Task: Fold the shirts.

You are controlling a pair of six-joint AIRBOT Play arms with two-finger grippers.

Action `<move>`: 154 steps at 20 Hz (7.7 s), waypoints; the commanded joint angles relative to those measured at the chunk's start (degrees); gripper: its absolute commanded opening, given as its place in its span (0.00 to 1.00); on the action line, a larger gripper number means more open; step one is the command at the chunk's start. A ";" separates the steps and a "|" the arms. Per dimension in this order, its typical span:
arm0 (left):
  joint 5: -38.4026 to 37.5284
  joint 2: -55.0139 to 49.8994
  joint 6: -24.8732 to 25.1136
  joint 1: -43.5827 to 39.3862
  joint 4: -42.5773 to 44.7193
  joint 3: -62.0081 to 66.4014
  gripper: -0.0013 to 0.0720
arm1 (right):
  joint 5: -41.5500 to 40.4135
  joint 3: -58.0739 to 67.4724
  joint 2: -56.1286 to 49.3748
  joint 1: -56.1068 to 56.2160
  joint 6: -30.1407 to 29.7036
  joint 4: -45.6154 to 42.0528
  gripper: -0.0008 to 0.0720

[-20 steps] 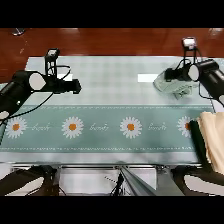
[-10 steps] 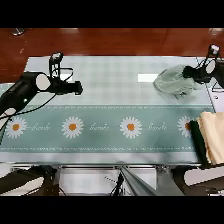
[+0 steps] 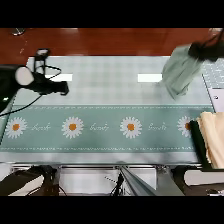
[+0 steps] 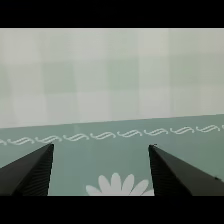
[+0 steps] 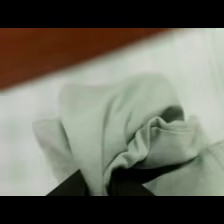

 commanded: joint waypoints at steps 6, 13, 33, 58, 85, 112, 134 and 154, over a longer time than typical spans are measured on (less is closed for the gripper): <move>-1.57 28.85 -2.91 -8.35 -7.93 -15.78 0.97 | 1.92 14.51 22.23 8.85 -8.63 4.04 0.05; 2.80 31.85 -7.93 -13.51 -7.98 -20.61 0.97 | 28.52 11.82 26.86 19.19 -9.40 3.89 0.05; -2.99 22.97 -6.23 -9.75 -11.30 -20.65 0.97 | 15.19 -25.00 14.23 25.66 -9.16 20.74 0.87; 13.99 -0.44 56.52 -16.85 -87.38 -41.00 0.06 | 2.95 -69.13 35.91 5.88 -9.33 22.58 0.87; 3.54 10.08 37.57 16.85 -76.91 14.49 0.05 | 17.79 16.35 14.16 10.08 -5.53 19.96 0.05; 4.59 26.62 21.53 19.67 -52.09 -31.01 0.06 | 4.26 -57.20 44.59 10.08 9.38 -18.53 0.05; -7.45 8.96 43.19 32.57 -61.02 -43.15 0.97 | 12.72 -56.57 27.61 -18.80 -11.50 13.38 0.88; -3.04 7.26 48.06 24.83 -67.32 -39.56 0.06 | 10.82 -53.09 6.43 -17.00 -21.33 26.47 0.87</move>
